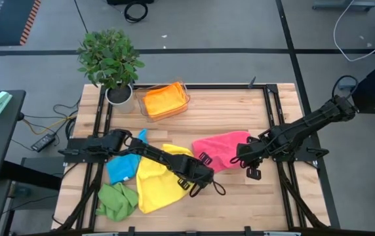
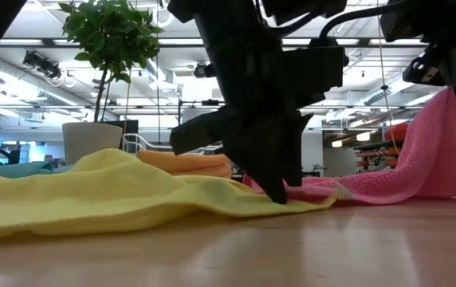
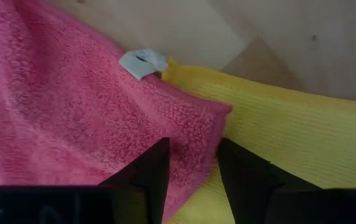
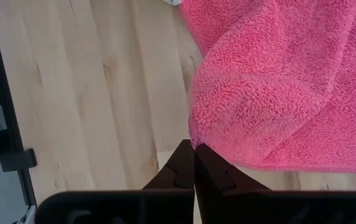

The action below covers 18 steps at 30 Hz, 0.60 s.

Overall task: Fold microfiber towels
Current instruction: Fold the pink microfiber cloth

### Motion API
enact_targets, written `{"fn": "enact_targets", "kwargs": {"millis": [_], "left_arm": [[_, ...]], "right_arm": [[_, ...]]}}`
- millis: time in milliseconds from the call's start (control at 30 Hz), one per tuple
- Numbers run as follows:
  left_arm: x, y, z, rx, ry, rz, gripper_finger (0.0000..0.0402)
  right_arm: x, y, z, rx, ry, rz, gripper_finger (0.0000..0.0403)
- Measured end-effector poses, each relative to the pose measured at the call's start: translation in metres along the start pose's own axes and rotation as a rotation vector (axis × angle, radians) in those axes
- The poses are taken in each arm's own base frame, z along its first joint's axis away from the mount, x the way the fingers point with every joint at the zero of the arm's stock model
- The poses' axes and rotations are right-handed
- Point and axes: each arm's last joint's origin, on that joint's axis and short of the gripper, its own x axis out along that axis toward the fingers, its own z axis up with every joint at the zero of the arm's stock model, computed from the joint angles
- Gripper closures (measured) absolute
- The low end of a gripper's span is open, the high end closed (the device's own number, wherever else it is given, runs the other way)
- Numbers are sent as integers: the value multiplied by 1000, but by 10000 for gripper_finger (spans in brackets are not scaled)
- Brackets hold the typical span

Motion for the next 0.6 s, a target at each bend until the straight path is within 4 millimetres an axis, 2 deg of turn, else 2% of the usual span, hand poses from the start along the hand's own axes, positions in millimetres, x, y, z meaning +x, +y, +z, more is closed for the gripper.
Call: {"fn": "enact_targets", "kwargs": {"millis": [400,600], "left_arm": [[-4,4,5,19,-20,30,273],[-7,4,14,-4,-74,71,315]], "right_arm": [[0,0,1,2,-14,-5,399],[0,0,1,0,-16,-8,399]]}}
